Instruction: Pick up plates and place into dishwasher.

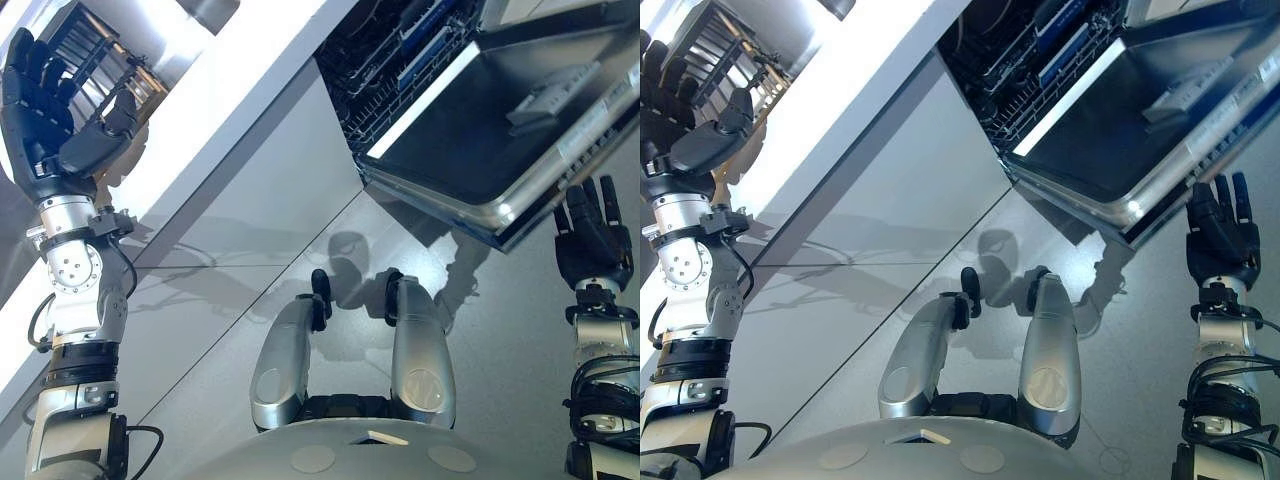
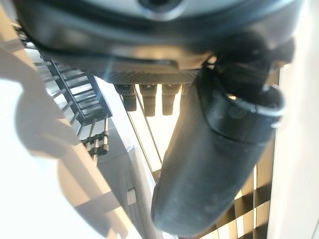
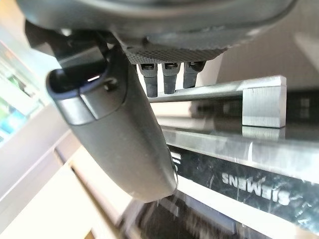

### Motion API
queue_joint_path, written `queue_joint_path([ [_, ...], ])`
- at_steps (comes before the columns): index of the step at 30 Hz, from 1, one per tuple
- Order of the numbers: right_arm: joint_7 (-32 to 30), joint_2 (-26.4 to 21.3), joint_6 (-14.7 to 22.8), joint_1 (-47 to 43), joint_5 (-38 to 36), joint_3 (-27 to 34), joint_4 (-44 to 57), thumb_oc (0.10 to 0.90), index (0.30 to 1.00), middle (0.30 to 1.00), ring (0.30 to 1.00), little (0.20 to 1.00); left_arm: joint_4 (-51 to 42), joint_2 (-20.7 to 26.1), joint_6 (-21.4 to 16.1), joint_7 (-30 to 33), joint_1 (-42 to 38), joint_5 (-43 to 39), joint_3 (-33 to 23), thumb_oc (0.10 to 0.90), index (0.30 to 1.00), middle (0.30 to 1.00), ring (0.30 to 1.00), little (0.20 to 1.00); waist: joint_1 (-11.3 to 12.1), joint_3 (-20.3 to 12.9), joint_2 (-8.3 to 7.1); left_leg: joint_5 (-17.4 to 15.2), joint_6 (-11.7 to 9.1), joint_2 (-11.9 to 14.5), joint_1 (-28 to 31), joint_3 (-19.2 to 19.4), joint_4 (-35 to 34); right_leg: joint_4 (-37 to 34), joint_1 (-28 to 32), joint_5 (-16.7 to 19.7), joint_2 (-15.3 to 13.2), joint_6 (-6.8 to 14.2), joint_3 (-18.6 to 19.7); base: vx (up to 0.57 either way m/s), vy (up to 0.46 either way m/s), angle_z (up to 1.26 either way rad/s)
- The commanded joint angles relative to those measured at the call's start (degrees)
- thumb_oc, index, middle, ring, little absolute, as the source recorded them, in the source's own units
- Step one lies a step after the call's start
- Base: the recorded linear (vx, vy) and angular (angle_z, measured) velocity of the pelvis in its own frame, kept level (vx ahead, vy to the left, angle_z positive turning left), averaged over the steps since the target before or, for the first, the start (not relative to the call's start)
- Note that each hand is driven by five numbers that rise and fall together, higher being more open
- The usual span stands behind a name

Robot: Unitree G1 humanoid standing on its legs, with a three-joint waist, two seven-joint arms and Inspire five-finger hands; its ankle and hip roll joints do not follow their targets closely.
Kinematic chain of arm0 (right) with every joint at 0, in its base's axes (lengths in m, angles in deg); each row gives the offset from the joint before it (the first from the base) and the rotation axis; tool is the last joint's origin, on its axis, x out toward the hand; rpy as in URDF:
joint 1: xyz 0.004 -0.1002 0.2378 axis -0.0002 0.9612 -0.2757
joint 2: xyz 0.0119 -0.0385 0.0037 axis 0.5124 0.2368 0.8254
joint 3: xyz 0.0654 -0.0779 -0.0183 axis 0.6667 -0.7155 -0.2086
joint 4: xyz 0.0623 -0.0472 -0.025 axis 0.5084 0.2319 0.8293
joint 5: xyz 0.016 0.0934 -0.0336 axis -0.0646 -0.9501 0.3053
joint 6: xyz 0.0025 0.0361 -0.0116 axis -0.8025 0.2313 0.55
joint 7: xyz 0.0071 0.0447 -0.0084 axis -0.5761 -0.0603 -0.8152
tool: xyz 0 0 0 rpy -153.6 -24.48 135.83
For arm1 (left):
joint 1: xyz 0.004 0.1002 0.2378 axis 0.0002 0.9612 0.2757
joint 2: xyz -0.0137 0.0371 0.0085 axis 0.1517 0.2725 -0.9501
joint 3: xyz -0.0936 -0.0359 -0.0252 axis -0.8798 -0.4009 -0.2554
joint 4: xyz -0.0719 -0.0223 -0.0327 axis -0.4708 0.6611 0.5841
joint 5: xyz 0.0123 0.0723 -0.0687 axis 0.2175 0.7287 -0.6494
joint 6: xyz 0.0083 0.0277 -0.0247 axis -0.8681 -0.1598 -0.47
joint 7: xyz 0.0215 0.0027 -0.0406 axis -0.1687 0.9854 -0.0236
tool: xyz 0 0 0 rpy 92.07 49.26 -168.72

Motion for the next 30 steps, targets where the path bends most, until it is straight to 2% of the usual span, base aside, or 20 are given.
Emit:
queue_joint_path([
  [1, 22.0, 7.21, -10.88, -17.25, 1.72, -22.44, 26.25, 0.8, 0.9, 0.9, 0.9, 0.9, -0.41, 0.15, -4.7, 1.98, -2.26, 1.82, 0.3, 0.8, 0.9, 0.9, 0.9, 0.9, 2.56, -1.18, -2.14, 1.43, 3.66, -3.26, -1.36, 2.53, 3.24, -7.37, 5.7, 3.4, 2.68, 2.92, 1.27, 0.03, 0.122, -0.28],
  [8, 19.29, 12.7, -14.57, -19.44, 4.82, -27.0, 37.3, 0.8, 0.9, 0.9, 0.9, 0.9, 1.31, -0.74, -4.71, 1.27, -2.7, 0.63, 0.95, 0.8, 0.9, 0.9, 0.9, 0.9, 3.1, -2.21, -1.86, 1.19, 4.21, -4.16, 1.5, 3.04, 0.81, -10.42, 8.56, 4.58, 2.18, 3.21, 1.59, 0.05, 0.124, -0.21],
  [11, 17.0, 13.9, -14.61, -19.06, 5.9, -27.31, 39.27, 0.8, 0.9, 0.9, 0.9, 0.9, 1.64, -1.08, -4.85, 0.26, -2.36, -0.13, 1.17, 0.8, 0.9, 0.9, 0.9, 0.9, 3.58, -3.14, -1.98, 0.08, 4.83, -4.93, 3.79, 2.99, -1.16, -12.47, 10.5, 5.29, 1.78, 3.56, 1.39, 0.05, 0.104, 0.29],
  [13, 12.78, 14.64, -12.37, -18.15, 9.17, -27.22, 39.38, 0.8, 0.9, 0.9, 0.9, 0.9, 2.04, -1.44, -5.13, -0.52, -2.34, -0.42, 1.27, 0.8, 0.9, 0.9, 0.9, 0.9, 3.74, -3.86, -2.19, -0.64, 5.31, -5.39, 5.04, 3.01, -2.59, -13.97, 11.25, 6.36, 1.58, 3.93, 1.27, 0.02, 0.085, 0.35],
  [14, 8.78, 14.74, -9.82, -17.33, 11.42, -26.78, 38.77, 0.8, 0.9, 0.9, 0.9, 0.9, 1.87, -1.58, -5.25, -0.46, -2.11, -0.29, 1.36, 0.8, 0.9, 0.9, 0.9, 0.9, 3.76, -4.3, -2.42, -1.2, 5.47, -5.6, 5.77, 3.09, -3.17, -14.8, 11.68, 6.81, 1.51, 4.21, 1.25, 0.01, 0.071, 0.36],
  [16, 0.17, 13.73, -3.74, -14.86, 21.57, -24.73, 35.2, 0.8, 0.9, 0.9, 0.9, 0.9, 1.24, -1.79, -6.08, -0.57, -0.59, 0.17, 1.13, 0.8, 0.9, 0.9, 0.9, 0.9, 3.7, -5.16, -3.14, -2.11, 5.7, -6.02, 7.47, 3.06, -4.5, -16.46, 12.62, 7.23, 1.56, 4.85, 1.31, 0.0, 0.058, 0.37],
  [18, -5.72, 11.59, 3.58, -9.75, 31.73, -21.77, 29.63, 0.8, 0.9, 0.9, 0.9, 0.9, -0.32, -2.61, -7.96, -1.06, 2.56, 1.31, 0.05, 0.8, 0.9, 0.9, 0.9, 0.9, 3.51, -6.2, -3.92, -2.0, 6.16, -6.32, 9.1, 2.95, -6.66, -19.08, 13.55, 8.26, 2.01, 5.5, 1.47, -0.04, 0.055, 0.35],
  [19, -6.34, 11.0, 6.41, -6.19, 34.54, -20.49, 27.23, 0.8, 0.9, 0.9, 0.9, 0.9, -1.48, -3.45, -8.79, -1.49, 4.58, 1.66, -0.73, 0.8, 0.9, 0.9, 0.9, 0.9, 3.26, -6.85, -4.31, -1.89, 6.4, -6.33, 10.05, 3.06, -8.06, -20.7, 14.13, 8.86, 2.27, 5.92, 1.58, -0.04, 0.055, 0.13],
  [22, -6.43, 12.37, 9.39, 1.26, 39.32, -17.74, 22.46, 0.8, 0.9, 0.9, 0.9, 0.9, -4.4, -5.53, -10.11, -3.04, 9.2, 2.66, -3.12, 0.8, 0.9, 0.9, 0.9, 0.9, 2.68, -8.76, -5.54, -1.57, 6.88, -6.12, 12.21, 3.35, -11.34, -24.35, 15.89, 10.12, 2.99, 6.9, 1.72, -0.02, 0.029, -0.03],
  [23, -6.72, 13.25, 11.58, 6.47, 44.51, -16.64, 18.84, 0.8, 0.9, 0.9, 0.9, 0.9, -6.34, -6.99, -10.91, -3.76, 12.17, 2.67, -4.09, 0.8, 0.9, 0.9, 0.9, 0.9, 2.27, -10.26, -6.35, -1.16, 7.14, -6.05, 14.07, 3.56, -14.38, -27.04, 17.39, 10.92, 3.58, 7.69, 1.81, -0.01, 0.023, -0.08],
  [25, -7.29, 13.43, 12.27, 8.78, 47.64, -16.27, 16.24, 0.8, 0.9, 0.9, 0.9, 0.9, -6.89, -7.69, -10.96, -4.08, 13.18, 2.43, -4.45, 0.8, 0.9, 0.9, 0.9, 0.9, 2.04, -11.39, -6.61, -0.54, 7.2, -5.88, 15.08, 3.75, -16.46, -28.92, 18.26, 11.73, 3.98, 8.11, 1.86, -0.02, 0.024, -0.12],
  [28, -8.54, 12.96, 14.12, 12.87, 59.19, -16.56, 7.94, 0.8, 0.9, 0.9, 0.9, 0.9, -7.26, -9.59, -9.82, -4.49, 13.48, 3.05, -4.52, 0.8, 0.9, 0.9, 0.9, 0.9, 1.29, -14.06, -7.52, -0.36, 7.17, -5.79, 18.57, 4.53, -20.91, -33.61, 21.5, 12.84, 4.88, 9.27, 1.92, -0.04, 0.028, -0.08],
  [30, -9.07, 12.59, 13.8, 13.41, 62.48, -17.56, 2.74, 0.8, 0.9, 0.9, 0.9, 0.9, -6.55, -9.95, -8.68, -5.16, 12.74, 2.84, -4.13, 0.8, 0.9, 0.9, 0.9, 0.9, 1.07, -15.25, -7.88, -0.49, 6.98, -5.62, 20.29, 4.88, -22.59, -35.55, 23.17, 13.4, 5.26, 9.71, 1.88, -0.04, 0.015, -0.11],
])
